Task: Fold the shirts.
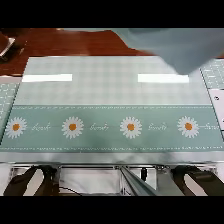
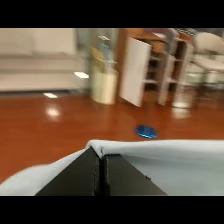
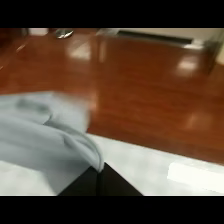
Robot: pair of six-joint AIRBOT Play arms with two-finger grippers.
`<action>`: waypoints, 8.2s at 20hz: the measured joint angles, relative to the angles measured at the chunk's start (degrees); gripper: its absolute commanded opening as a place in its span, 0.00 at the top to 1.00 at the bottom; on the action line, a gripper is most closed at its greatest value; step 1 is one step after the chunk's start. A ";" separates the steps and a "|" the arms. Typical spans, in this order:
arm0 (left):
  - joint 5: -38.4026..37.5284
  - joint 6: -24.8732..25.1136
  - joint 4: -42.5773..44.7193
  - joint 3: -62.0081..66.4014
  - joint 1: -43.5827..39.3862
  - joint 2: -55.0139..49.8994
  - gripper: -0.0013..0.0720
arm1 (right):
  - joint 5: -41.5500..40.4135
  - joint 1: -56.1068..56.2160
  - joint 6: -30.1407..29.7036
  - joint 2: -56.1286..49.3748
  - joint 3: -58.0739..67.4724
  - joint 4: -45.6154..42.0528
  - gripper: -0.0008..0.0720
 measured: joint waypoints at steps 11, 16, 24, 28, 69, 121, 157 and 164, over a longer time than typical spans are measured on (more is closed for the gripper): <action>-14.97 -3.43 4.85 -17.33 0.83 14.25 0.96 | 6.01 0.00 2.60 6.12 -16.98 -4.61 0.96; -11.78 -2.78 0.61 -44.68 -5.60 13.77 0.96 | -3.26 -0.07 2.82 -1.40 -33.07 -4.02 0.96; 17.05 -2.10 -1.40 -69.48 -25.40 -0.83 0.85 | -14.91 -0.07 2.16 -31.41 -28.72 3.82 0.88; 20.87 -2.03 -0.79 -67.30 -28.65 -9.86 0.29 | -15.32 -0.61 3.78 -41.55 -22.29 7.78 0.42; -11.34 -2.36 8.11 -48.76 -13.18 -39.58 0.96 | -30.62 10.62 3.80 -11.76 -97.24 38.91 0.51; 20.02 -4.83 9.55 -33.16 -13.92 -13.51 0.96 | -16.20 -11.63 -7.08 -15.56 -47.41 21.70 0.96; -1.09 -1.46 -0.04 -71.76 -2.12 -22.91 0.96 | -12.72 -39.65 -6.99 0.61 -87.25 21.31 0.42; 2.89 -0.55 -1.60 -71.54 -6.91 -23.47 0.96 | -10.78 -39.54 -3.39 0.66 -89.33 15.23 0.42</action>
